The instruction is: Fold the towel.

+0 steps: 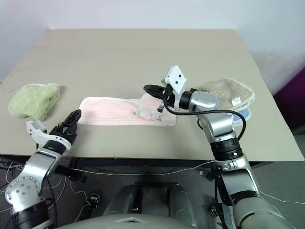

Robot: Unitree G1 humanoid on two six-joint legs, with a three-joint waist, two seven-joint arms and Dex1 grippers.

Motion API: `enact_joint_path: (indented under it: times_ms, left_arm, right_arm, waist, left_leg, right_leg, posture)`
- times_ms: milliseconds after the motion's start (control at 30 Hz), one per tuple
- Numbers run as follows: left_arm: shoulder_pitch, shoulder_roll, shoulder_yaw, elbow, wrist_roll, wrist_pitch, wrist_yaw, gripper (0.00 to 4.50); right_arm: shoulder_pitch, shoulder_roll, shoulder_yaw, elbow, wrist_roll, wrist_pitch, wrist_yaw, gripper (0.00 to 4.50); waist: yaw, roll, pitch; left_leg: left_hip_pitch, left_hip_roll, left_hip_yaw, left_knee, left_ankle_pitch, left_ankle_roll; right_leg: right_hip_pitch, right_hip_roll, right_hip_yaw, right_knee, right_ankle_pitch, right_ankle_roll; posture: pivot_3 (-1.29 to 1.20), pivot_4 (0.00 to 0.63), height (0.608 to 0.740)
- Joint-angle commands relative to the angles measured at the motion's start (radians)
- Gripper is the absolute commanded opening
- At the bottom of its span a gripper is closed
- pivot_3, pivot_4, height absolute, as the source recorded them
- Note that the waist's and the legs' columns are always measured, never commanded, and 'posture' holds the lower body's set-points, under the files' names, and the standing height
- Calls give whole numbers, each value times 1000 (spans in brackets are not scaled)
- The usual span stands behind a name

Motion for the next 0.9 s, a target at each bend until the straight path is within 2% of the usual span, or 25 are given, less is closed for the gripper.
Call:
enact_joint_path:
  times_ms: [33,300,433,767,800,900]
  left_arm:
    - [-23,13,8,43,-56,3,62,4500]
    - [-84,60,-43,114,-60,49,79,4500]
    - [-124,75,-64,135,-57,69,73,3551]
    - [-149,81,-65,157,-59,65,57,150]
    - [-154,85,-63,163,-57,64,54,25]
    - [-163,90,-52,172,-53,52,39,25]
  right_arm:
    - [-8,4,-39,-55,19,-2,-22,10]
    - [17,10,-45,-95,20,14,-55,10]
    - [32,15,-47,-119,26,27,-67,0]
    - [85,-1,-45,-156,27,42,-82,0]
    - [91,-3,-46,-159,27,44,-85,0]
    - [102,-5,-48,-167,28,49,-90,0]
  waist:
    - [1,0,0]
    - [4,1,-1]
    - [6,1,-1]
    - [0,1,0]
    - [0,1,0]
    - [0,1,0]
  left_leg:
    - [0,0,0,0,0,0]
    - [0,0,0,0,0,0]
    - [0,-1,0,0,0,-1]
    - [0,0,-1,-1,1,-1]
    - [0,0,-1,-1,1,-1]
    - [0,0,0,-1,1,-1]
  right_leg:
    - [0,0,0,0,0,0]
    - [1,0,0,0,0,0]
    - [1,0,-1,0,0,0]
    - [-1,0,0,0,0,0]
    - [-1,0,0,0,0,0]
    - [0,0,0,0,0,0]
  posture:
    - [0,150,740]
    - [0,150,740]
    - [0,150,740]
    - [0,150,740]
    - [0,150,740]
    - [0,150,740]
